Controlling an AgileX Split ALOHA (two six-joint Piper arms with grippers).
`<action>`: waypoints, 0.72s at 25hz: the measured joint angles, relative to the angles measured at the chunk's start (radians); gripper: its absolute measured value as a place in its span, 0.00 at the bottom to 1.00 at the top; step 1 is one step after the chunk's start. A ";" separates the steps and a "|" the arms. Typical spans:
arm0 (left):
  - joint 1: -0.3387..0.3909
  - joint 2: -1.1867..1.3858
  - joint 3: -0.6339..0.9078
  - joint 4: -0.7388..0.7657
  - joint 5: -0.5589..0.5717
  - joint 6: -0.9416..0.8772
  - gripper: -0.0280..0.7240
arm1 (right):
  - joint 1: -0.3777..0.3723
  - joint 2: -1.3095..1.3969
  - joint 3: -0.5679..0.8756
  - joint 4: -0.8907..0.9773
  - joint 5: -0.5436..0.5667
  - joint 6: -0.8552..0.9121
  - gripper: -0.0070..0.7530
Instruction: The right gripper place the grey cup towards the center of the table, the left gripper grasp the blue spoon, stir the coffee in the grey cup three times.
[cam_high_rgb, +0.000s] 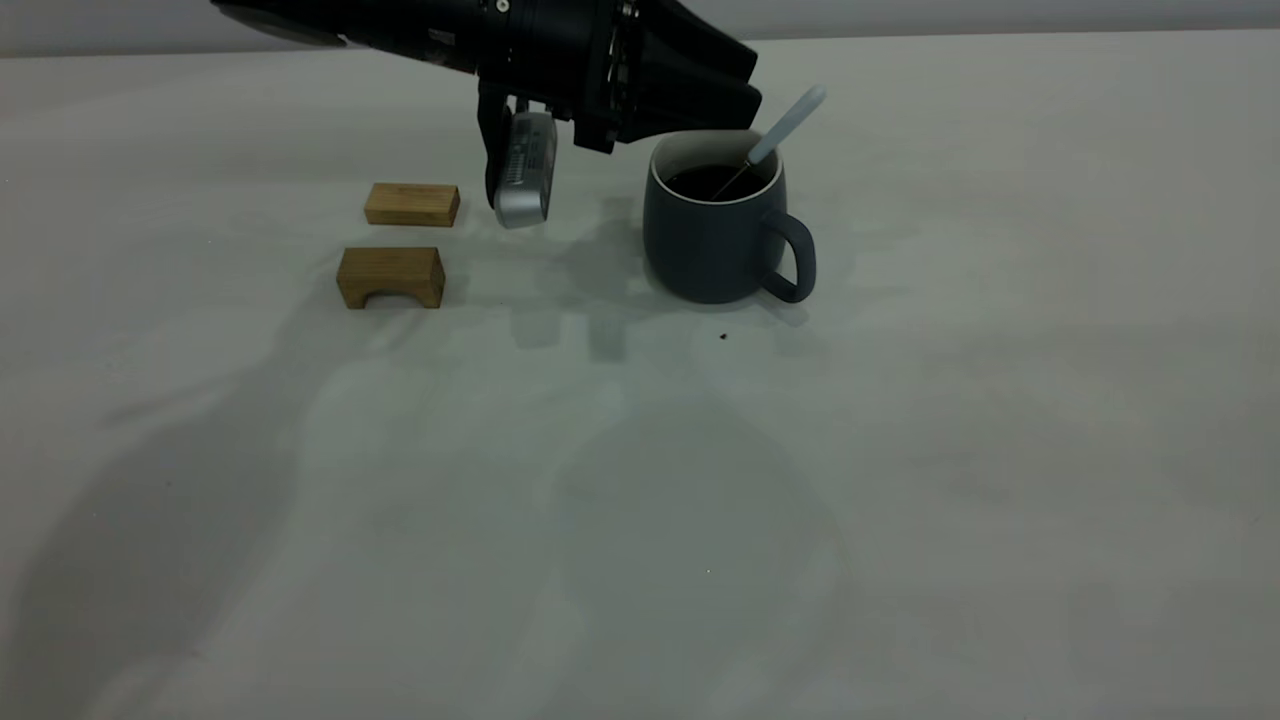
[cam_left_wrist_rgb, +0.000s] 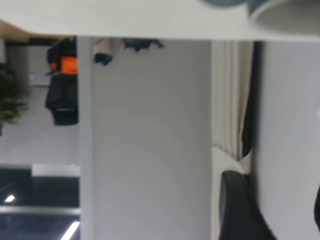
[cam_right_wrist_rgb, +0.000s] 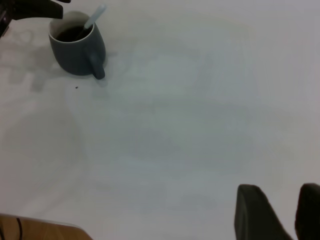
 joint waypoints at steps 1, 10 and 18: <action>0.000 0.000 -0.006 0.005 0.018 0.001 0.62 | 0.000 0.000 0.000 0.000 0.000 0.000 0.32; 0.001 -0.065 -0.106 0.341 0.136 0.000 0.63 | 0.000 0.000 0.000 0.000 0.000 0.000 0.32; 0.035 -0.221 -0.153 0.704 0.142 0.033 0.63 | 0.000 0.000 0.000 0.000 0.000 0.000 0.32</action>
